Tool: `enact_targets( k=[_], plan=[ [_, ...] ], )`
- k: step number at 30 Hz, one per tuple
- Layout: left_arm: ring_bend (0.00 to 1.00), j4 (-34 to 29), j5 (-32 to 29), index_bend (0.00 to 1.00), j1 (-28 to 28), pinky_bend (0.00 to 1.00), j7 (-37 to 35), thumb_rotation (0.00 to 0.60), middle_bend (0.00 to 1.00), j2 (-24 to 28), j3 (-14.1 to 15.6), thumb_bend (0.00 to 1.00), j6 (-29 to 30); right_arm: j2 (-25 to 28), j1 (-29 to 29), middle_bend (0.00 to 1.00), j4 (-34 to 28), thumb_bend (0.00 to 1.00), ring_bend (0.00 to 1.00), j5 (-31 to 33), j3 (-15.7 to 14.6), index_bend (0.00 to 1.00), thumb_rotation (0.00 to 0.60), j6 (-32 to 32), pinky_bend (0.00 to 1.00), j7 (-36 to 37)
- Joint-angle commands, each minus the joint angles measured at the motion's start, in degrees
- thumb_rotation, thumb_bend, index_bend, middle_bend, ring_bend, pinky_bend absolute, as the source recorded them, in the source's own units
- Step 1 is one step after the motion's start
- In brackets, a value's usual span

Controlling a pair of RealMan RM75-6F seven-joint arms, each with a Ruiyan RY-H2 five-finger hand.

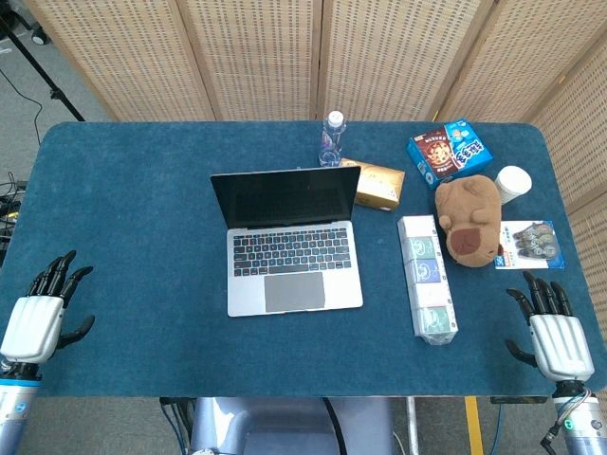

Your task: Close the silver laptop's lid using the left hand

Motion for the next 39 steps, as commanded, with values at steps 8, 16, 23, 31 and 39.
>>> enact_targets(
  k=[8,16,23,31,39],
  plan=[
    [0.04,-0.68,0.88,0.2,0.34,0.16,-0.04,0.6,0.0,0.43,0.15,0.25,0.12,0.4,-0.34,0.0,-0.97,0.24,0.0,-0.68,-0.12,0.19,0.6,0.93,0.0,-0.15],
    [0.04,-1.06,0.95,0.2,0.18,0.16,0.54,0.6,0.0,-0.07,0.36,0.25,-1.1,0.61,-0.39,0.0,-0.94,0.24,0.0,-0.57,-0.2,0.19,0.6,0.69,0.0,0.22],
    [0.04,-1.19,0.83,0.2,-0.26,0.16,1.21,0.6,0.0,-0.77,0.29,0.25,-2.17,0.81,-0.47,0.0,-0.74,0.24,0.0,-0.41,-0.1,0.19,0.6,0.73,0.0,0.74],
    [0.04,-2.22,0.85,0.2,-1.46,0.16,2.54,0.6,0.0,-0.95,-0.71,0.25,-3.18,0.79,-0.31,0.0,-0.2,0.24,0.0,0.11,0.07,0.19,0.6,0.14,0.0,1.47],
    [0.04,-4.51,-2.65,0.2,-6.53,0.16,4.74,0.6,0.0,-1.56,-5.8,0.26,-7.7,0.53,-0.07,0.0,0.07,0.24,0.0,0.2,-0.04,0.19,0.6,-0.52,0.0,1.61]
  ],
)
